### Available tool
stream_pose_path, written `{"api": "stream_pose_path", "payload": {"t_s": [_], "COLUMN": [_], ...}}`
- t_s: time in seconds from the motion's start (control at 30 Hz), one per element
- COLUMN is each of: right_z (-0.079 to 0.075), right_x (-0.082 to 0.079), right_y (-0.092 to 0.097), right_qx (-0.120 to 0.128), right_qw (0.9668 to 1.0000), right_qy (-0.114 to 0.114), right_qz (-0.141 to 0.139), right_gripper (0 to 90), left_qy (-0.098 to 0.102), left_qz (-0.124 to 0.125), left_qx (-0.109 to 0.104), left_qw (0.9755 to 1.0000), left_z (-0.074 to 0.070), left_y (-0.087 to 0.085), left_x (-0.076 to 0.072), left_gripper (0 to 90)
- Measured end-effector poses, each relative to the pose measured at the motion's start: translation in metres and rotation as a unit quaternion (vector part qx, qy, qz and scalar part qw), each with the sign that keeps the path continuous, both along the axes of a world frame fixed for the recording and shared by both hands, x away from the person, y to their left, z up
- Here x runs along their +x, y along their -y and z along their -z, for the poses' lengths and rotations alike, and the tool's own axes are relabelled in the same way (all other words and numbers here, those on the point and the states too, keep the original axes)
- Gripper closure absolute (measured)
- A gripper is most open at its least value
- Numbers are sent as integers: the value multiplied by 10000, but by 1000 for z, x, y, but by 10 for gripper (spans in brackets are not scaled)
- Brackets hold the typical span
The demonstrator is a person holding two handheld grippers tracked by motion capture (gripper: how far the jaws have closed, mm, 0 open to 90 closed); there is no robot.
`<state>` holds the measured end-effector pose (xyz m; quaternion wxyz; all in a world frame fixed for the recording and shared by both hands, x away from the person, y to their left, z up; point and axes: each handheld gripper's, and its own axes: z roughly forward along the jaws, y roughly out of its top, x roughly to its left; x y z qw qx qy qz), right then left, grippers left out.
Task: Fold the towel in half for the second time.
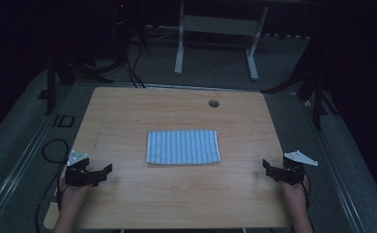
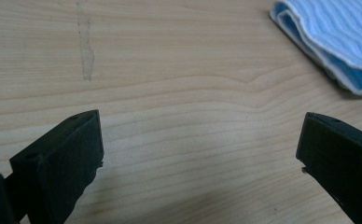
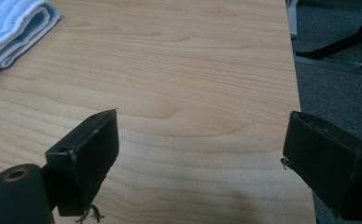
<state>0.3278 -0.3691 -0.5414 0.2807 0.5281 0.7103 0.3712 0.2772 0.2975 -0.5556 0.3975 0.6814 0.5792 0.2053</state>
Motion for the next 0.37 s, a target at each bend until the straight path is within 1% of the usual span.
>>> {"api": "stream_pose_path", "payload": {"t_s": [0.03, 0.13, 0.17, 0.27, 0.37], "right_z": [0, -1, -2, -2, -3], "right_x": [0, 0, -1, 0, 1], "right_y": [1, 5, 6, 12, 14], "right_qx": [35, 184, 269, 523, 597], "right_qw": [10000, 9997, 9994, 9981, 9975], "right_qy": [19, 32, 44, -13, 0], "right_qz": [44, 177, 212, 330, 389], "right_gripper": [103, 103, 103, 103, 103], "left_qy": [59, 136, 144, 174, 172], "left_qz": [-32, -77, -110, -132, -129], "left_qx": [0, 50, 72, 136, 150], "left_qw": [10000, 9999, 9998, 9997, 9997], "left_z": [0, -1, -1, -1, -1], "left_y": [0, 0, 0, 1, 1], "left_x": [0, -1, -1, -1, -2], "left_gripper": [7, 7, 7, 7, 7]}}
